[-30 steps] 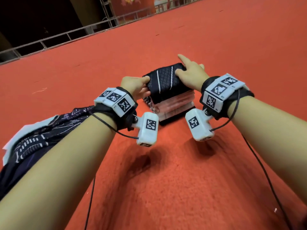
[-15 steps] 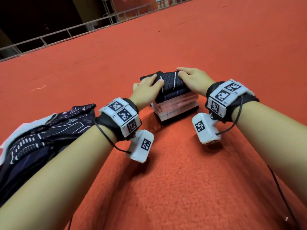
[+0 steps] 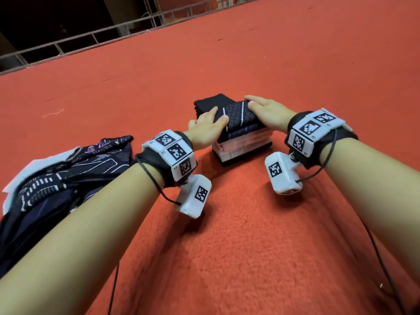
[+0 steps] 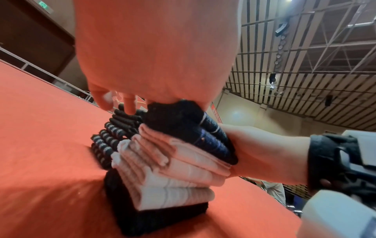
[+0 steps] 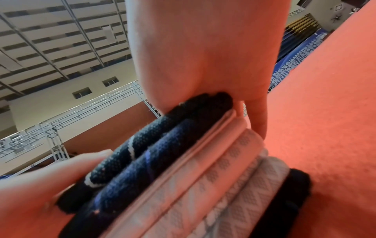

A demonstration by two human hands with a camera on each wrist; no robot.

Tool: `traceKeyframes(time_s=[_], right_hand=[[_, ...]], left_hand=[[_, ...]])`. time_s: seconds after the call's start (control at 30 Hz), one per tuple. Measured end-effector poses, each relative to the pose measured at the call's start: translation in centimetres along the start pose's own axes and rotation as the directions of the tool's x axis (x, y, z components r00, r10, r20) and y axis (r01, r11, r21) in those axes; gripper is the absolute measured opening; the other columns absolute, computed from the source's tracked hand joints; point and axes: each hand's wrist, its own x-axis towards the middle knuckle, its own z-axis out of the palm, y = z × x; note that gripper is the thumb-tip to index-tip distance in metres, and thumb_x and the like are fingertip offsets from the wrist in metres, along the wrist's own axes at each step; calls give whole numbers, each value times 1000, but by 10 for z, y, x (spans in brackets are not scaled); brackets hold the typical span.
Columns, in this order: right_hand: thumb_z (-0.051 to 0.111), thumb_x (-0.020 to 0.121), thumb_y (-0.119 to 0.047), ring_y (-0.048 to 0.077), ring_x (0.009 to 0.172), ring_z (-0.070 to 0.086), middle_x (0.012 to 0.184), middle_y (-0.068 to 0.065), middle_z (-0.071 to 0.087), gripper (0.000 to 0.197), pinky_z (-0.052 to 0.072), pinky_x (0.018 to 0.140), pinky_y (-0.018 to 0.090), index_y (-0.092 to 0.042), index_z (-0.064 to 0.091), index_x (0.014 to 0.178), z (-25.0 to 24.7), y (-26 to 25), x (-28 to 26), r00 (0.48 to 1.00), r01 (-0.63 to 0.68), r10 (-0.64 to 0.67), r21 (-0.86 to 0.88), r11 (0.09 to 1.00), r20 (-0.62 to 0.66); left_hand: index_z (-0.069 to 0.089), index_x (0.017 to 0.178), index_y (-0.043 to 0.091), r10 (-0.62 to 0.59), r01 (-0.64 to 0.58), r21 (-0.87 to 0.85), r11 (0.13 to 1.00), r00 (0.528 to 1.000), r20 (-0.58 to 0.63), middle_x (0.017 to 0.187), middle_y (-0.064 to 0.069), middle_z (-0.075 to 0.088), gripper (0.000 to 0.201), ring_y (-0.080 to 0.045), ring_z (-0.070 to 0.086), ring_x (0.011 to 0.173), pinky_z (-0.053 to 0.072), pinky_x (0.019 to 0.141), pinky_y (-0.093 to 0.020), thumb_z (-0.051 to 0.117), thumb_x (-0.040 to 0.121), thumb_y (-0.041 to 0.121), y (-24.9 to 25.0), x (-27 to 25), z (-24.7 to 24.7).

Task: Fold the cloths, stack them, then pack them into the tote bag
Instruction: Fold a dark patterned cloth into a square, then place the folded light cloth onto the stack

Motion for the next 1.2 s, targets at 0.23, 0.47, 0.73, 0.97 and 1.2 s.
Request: traceKeyframes(time_s=[0.23,0.47,0.73,0.97,1.2], right_hand=[[24,101,-29,22,141,25,150,6,35,45,12,114,32,-23,35,144,-18,-20,7,998,21,-31,-185,982,-51],[35,96,-32,38,126,37,133,15,49,38,26,105,35,-21,55,126,-26,-47,-18,975,7,-61,-246,969,-212],[45,92,-16,23,109,55,118,10,63,28,38,86,24,-11,64,112,31,-118,-82,971,235,-239,-224,946,10],[48,90,-14,14,62,51,87,6,64,23,39,56,21,-7,67,101,118,-178,-108,919,348,-288,-214,913,269],[57,83,-25,23,69,52,72,9,58,24,42,57,28,-3,65,78,202,-204,-131,910,317,-213,-267,910,355]], left_hand=[[25,148,28,41,-52,-141,989,996,-83,157,3,19,61,-25,8,145,3,114,-34,30,93,55,8,-13,-31],[63,116,14,79,-106,-100,989,967,-243,119,-4,60,52,-22,50,117,35,95,-27,48,80,49,1,-53,-68],[62,76,17,41,-57,-50,997,960,-278,59,8,51,17,-5,43,53,36,49,-18,56,88,27,-63,-126,-92],[70,90,12,-42,40,-12,999,949,-311,81,-8,65,17,-15,54,68,43,63,-25,56,86,20,-142,-187,-101],[69,103,12,21,12,100,995,946,-323,104,-7,67,22,-21,60,98,43,86,-26,64,82,13,-218,-211,-99]])
